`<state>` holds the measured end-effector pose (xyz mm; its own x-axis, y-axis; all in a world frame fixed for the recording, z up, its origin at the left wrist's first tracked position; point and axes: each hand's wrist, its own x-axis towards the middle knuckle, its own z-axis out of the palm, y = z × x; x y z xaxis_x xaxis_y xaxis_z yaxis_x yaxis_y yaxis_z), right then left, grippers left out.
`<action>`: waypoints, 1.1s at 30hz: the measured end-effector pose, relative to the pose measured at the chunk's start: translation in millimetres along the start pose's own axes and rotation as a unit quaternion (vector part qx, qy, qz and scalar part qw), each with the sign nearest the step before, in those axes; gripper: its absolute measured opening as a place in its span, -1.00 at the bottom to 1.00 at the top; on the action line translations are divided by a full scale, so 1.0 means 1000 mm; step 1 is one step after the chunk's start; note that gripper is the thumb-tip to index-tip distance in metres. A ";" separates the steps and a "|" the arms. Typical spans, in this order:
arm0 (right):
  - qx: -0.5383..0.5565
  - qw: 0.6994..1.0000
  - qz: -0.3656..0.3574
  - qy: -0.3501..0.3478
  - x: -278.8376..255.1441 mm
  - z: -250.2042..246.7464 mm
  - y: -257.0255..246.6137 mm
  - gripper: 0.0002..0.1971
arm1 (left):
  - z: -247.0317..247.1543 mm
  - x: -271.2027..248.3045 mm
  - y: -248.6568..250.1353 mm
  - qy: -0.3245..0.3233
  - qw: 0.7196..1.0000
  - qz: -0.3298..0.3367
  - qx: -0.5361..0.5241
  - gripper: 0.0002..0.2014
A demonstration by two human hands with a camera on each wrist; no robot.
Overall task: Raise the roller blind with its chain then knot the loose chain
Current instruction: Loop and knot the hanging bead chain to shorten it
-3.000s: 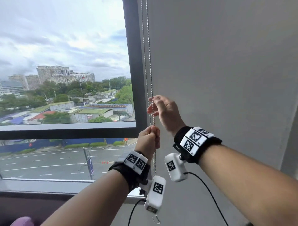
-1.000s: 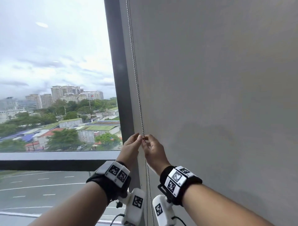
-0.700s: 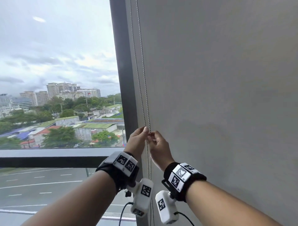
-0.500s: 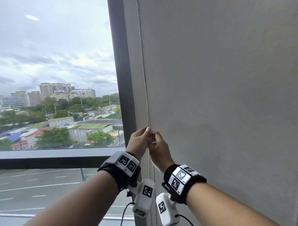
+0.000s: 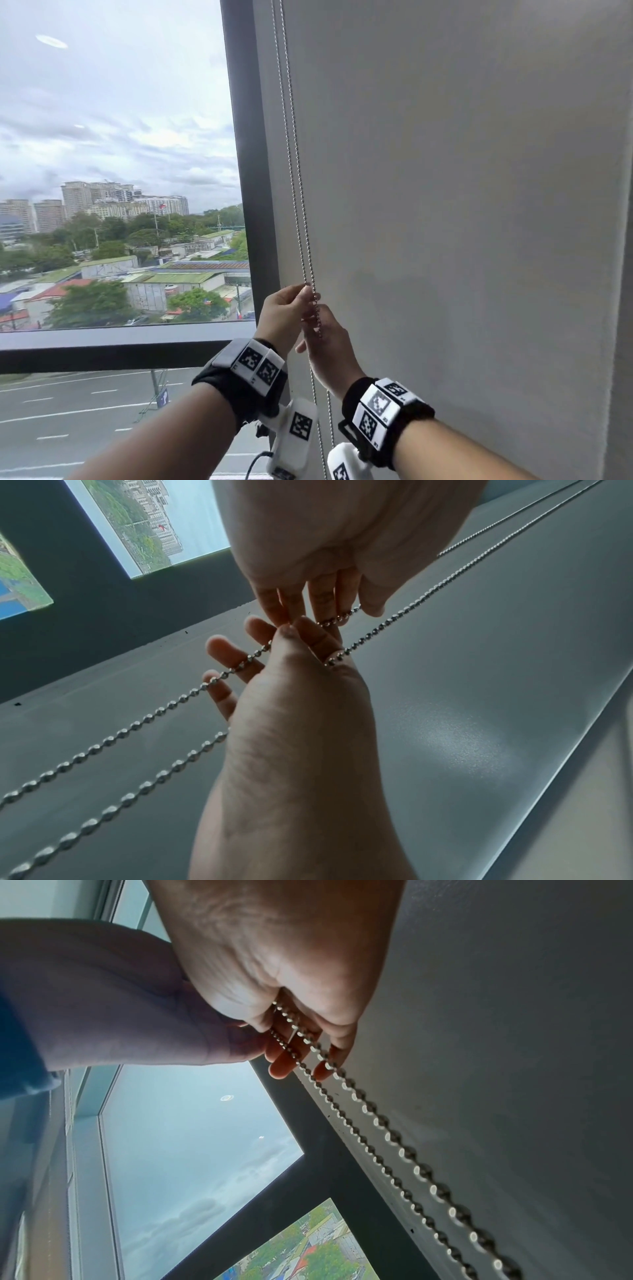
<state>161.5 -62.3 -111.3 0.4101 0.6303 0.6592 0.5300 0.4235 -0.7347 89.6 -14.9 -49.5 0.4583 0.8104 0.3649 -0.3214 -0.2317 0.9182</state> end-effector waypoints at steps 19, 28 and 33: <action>-0.028 0.982 0.124 -0.142 -0.025 0.006 0.007 -0.76 | -0.011 -0.013 -0.004 -0.054 0.998 0.016 -0.033 -0.79; -0.078 0.979 0.141 -0.129 -0.032 -0.003 0.007 -0.66 | -0.012 -0.013 -0.002 -0.044 0.998 0.006 -0.048 -0.70; 0.052 0.962 0.234 -0.133 -0.035 -0.011 0.002 -0.81 | -0.008 -0.017 0.001 -0.045 0.996 -0.013 -0.082 -0.68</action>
<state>155.8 -90.6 -134.4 0.3734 0.9061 0.1991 0.2505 0.1082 -0.9621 74.4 -24.4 -55.9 0.5384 0.7619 0.3600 -0.4358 -0.1139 0.8928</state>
